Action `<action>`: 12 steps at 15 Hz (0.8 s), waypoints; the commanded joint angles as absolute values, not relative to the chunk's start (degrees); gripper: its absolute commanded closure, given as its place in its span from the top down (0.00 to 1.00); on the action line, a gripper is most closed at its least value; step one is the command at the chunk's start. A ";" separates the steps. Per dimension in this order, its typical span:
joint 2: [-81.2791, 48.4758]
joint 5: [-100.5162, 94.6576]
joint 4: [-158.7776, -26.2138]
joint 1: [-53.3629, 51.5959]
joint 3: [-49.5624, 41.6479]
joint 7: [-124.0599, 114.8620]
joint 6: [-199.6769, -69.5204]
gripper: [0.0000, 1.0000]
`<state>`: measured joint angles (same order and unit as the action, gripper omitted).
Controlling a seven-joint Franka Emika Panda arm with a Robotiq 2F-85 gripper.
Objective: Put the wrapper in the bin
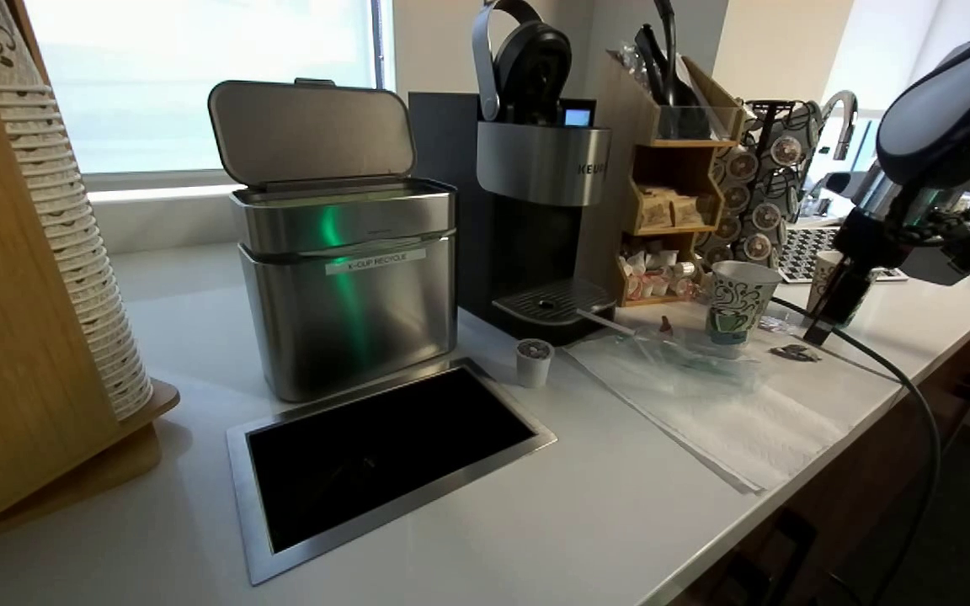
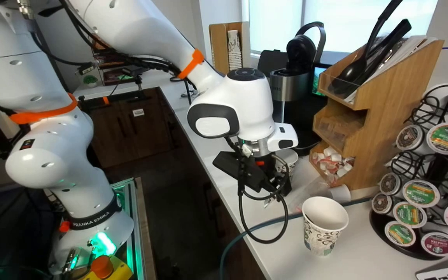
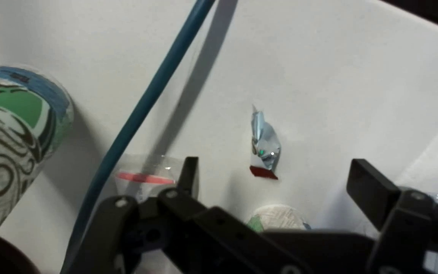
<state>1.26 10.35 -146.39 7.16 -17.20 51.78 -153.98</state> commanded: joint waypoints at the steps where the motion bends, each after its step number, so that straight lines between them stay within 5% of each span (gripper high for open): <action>1: -2.32 14.40 -145.54 9.00 -15.32 55.97 -155.52 0.96; 9: -5.58 22.15 -143.17 9.44 -13.51 60.42 -157.04 0.72; 10: -6.06 22.37 -142.84 9.50 -13.47 60.47 -157.05 0.59; 12: -6.81 22.66 -142.42 9.66 -13.44 60.55 -157.02 0.53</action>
